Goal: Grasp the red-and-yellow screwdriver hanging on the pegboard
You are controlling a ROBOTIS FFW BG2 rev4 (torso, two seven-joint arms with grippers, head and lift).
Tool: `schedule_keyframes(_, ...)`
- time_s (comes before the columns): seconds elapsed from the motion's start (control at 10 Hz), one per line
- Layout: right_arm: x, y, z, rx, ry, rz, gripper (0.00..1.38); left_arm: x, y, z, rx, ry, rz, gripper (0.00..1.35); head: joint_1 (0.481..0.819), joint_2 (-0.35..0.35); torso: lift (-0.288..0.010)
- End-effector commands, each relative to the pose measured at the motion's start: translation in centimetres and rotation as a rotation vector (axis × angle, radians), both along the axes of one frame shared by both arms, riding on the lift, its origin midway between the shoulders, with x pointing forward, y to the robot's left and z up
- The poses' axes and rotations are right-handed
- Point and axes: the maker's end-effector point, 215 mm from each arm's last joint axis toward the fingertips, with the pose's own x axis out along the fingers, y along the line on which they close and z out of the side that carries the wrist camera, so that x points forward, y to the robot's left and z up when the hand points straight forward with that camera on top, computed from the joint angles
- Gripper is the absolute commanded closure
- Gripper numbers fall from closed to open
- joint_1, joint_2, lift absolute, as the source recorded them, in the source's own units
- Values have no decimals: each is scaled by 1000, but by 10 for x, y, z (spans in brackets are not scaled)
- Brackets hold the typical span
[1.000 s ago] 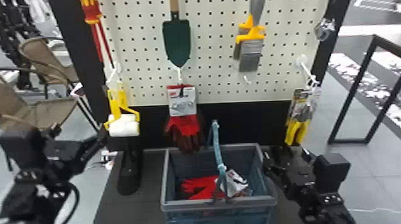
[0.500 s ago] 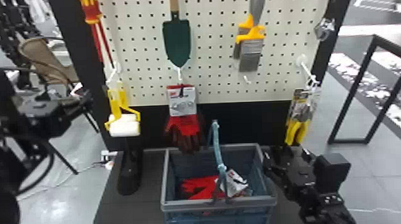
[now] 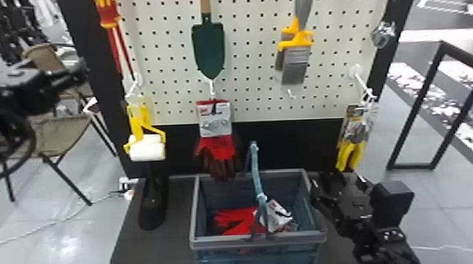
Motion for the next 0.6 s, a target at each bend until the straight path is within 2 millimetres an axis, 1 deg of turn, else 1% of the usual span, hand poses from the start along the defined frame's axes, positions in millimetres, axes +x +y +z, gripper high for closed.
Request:
schedule_keyframes(0.0,-1,-1,-1,0,3,0,165,0,-7,23,-24,-22,-55,148,549,0,-100)
schedule_keyframes(0.2,-1,-1,-1,3,3,2,165,-5,-34,51,-30,-61,-162,148,549,0,-100)
schedule_keyframes(0.4,0,0,-1,0,4,5,165,-10,-42,74,-9,-95,-206,148,549,0,-100)
schedule_keyframes(0.5,0,-1,-1,0,4,7,165,-11,-45,79,-23,-95,-228,148,549,0,-100)
